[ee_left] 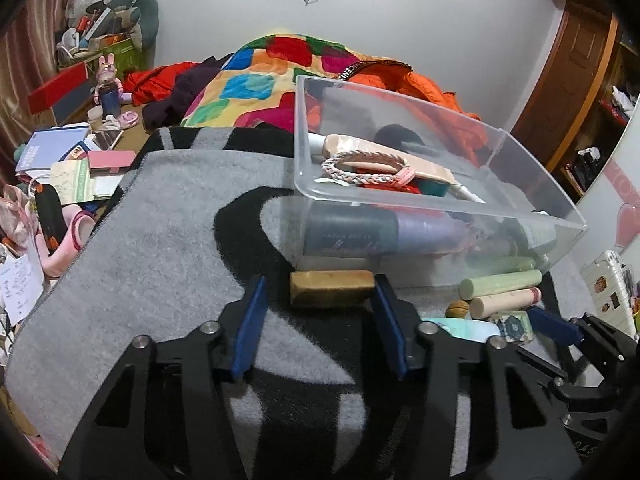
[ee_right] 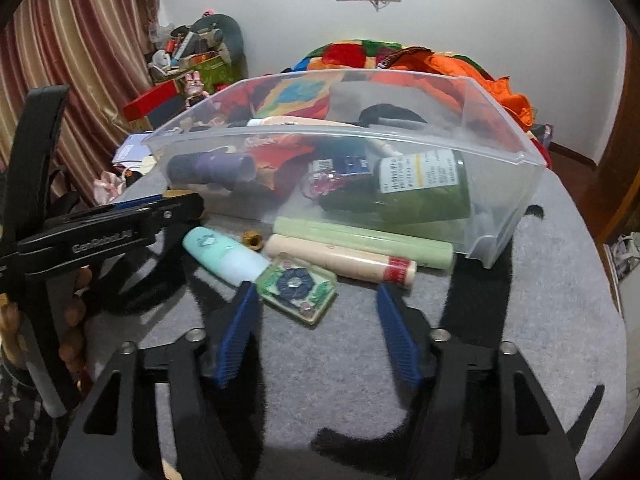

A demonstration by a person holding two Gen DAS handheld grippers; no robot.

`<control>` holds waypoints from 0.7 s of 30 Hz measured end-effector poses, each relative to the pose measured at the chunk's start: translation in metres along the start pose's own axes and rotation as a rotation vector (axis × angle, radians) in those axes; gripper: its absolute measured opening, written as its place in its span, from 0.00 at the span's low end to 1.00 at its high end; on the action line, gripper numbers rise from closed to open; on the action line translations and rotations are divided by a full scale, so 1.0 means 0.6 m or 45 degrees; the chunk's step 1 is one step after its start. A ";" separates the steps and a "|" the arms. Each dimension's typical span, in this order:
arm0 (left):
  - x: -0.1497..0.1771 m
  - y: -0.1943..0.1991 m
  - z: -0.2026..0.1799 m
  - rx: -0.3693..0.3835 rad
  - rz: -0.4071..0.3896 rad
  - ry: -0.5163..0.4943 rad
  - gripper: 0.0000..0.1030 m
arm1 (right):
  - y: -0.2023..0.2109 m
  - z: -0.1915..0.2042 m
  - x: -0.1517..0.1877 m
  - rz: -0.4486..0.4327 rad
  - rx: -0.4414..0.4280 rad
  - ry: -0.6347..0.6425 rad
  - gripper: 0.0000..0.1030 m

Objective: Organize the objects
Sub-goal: 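Grasp the wooden block with the left tool while the right grasps the green square case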

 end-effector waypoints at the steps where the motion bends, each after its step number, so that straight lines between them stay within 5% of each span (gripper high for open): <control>1: 0.001 0.001 -0.002 0.002 -0.002 -0.003 0.45 | 0.000 0.004 0.001 0.001 -0.011 0.009 0.43; 12: 0.010 0.014 -0.008 0.005 -0.020 -0.022 0.39 | 0.010 -0.001 0.014 0.015 -0.037 0.003 0.13; 17: 0.017 0.025 -0.009 0.025 -0.020 -0.019 0.39 | 0.014 -0.008 0.017 0.022 -0.019 -0.005 0.12; 19: 0.020 0.029 -0.011 0.028 -0.022 -0.021 0.39 | 0.015 -0.004 0.016 0.027 -0.008 0.000 0.18; 21: 0.021 0.031 -0.012 0.032 -0.024 -0.021 0.39 | 0.014 0.003 0.016 0.037 -0.026 0.001 0.46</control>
Point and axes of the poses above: each gripper's, at about its wrist camera, not at the fingertips, and y roughly against the way its jaws point, z to its left, x to its underside, the point moved 7 cm from there along -y, roughly the way its jaws point, and after that the axes turned 8 degrees about z, right-handed, at the moved point
